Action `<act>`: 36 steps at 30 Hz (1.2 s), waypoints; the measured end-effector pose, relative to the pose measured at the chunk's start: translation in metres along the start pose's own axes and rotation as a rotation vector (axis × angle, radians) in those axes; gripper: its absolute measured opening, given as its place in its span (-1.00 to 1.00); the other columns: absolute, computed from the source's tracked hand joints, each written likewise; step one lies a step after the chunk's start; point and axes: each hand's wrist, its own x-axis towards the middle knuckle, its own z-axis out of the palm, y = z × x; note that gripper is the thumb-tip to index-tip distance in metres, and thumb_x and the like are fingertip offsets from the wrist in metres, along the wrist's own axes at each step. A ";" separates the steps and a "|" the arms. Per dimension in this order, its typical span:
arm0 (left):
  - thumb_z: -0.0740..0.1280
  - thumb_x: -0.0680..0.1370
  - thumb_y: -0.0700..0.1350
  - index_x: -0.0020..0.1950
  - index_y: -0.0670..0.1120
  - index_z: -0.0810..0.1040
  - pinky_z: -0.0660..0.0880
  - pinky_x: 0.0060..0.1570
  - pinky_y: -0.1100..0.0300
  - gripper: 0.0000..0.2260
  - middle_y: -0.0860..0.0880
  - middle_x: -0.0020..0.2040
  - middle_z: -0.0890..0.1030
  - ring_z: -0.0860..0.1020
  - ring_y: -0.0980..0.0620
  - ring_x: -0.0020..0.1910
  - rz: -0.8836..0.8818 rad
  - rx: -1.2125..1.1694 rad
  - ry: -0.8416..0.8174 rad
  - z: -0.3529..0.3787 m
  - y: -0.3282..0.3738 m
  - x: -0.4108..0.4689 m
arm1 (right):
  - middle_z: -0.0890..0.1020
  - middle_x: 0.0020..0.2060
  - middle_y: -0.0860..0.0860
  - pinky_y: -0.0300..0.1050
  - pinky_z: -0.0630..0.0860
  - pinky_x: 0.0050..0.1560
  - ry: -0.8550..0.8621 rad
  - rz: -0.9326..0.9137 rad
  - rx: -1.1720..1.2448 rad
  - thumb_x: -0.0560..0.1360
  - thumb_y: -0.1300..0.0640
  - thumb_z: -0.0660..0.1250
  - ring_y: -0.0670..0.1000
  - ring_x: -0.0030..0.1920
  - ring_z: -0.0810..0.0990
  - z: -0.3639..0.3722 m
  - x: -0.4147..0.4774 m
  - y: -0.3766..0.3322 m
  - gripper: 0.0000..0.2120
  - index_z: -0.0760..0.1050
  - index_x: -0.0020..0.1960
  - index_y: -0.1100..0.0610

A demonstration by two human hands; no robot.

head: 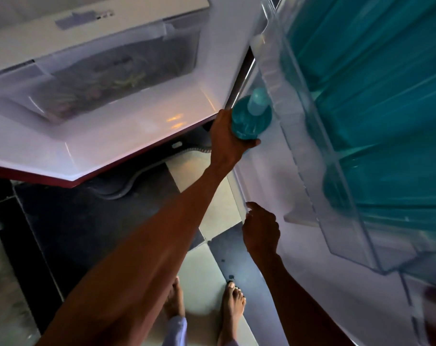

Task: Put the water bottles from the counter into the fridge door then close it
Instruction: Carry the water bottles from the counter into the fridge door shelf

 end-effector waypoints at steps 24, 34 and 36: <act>0.42 0.47 -0.30 0.07 -0.17 0.58 0.54 -0.01 0.22 -0.81 -0.15 -0.06 0.66 0.61 0.00 -0.08 -0.290 -0.039 -0.039 -0.111 0.060 -0.174 | 0.69 -0.16 0.02 -0.60 0.41 -0.27 -0.117 -0.108 0.552 0.48 0.28 0.34 -0.09 -0.23 0.65 -0.099 -0.128 -0.030 -0.81 0.62 0.06 0.12; 0.36 0.53 -0.26 0.07 -0.06 0.59 0.49 -0.06 0.42 -0.84 0.02 -0.02 0.67 0.64 0.08 -0.05 -0.336 -0.107 0.537 -0.271 0.246 -0.548 | 0.66 -0.09 -0.08 -0.30 0.52 -0.06 -0.427 -0.645 0.527 0.51 0.17 0.35 -0.15 -0.11 0.62 -0.248 -0.409 -0.032 -0.85 0.60 0.06 0.04; 0.35 0.54 -0.23 0.08 -0.05 0.59 0.50 -0.08 0.43 -0.84 0.03 -0.02 0.67 0.63 0.13 -0.06 -0.331 -0.139 0.666 -0.285 0.279 -0.626 | 0.65 -0.13 -0.14 -0.39 0.50 -0.10 -0.483 -0.769 0.495 0.50 0.16 0.37 -0.22 -0.13 0.60 -0.266 -0.471 -0.021 -0.86 0.60 0.04 -0.02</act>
